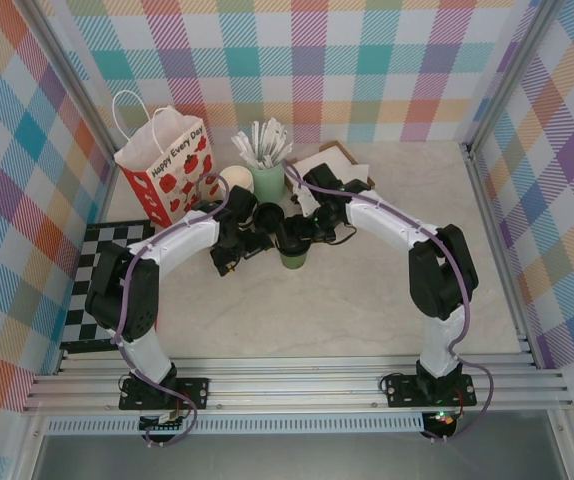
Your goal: Pack the takeout coffee
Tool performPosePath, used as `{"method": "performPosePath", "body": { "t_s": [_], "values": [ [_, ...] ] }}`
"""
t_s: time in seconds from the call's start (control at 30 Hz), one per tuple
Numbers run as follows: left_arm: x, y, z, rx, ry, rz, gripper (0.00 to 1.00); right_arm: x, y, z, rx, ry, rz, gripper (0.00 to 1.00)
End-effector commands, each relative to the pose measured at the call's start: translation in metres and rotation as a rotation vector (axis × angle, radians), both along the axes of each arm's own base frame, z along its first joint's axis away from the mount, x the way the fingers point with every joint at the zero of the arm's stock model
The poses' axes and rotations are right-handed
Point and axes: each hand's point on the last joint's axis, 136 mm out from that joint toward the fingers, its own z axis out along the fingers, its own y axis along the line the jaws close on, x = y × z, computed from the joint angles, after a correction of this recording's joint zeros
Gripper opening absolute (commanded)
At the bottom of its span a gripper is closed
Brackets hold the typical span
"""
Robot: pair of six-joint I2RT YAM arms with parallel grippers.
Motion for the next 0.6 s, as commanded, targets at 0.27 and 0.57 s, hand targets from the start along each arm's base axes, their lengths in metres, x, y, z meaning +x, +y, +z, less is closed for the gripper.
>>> {"method": "performPosePath", "body": {
  "t_s": [0.27,0.57],
  "values": [
    [0.005,-0.008,0.016,-0.021,-0.033,-0.024,1.0,-0.004,-0.029,0.006,-0.063,-0.006,-0.066,0.74],
    [0.007,-0.001,0.026,0.006,-0.07,-0.016,1.0,0.017,-0.112,0.003,-0.043,0.008,-0.238,0.74]
  ]
}}
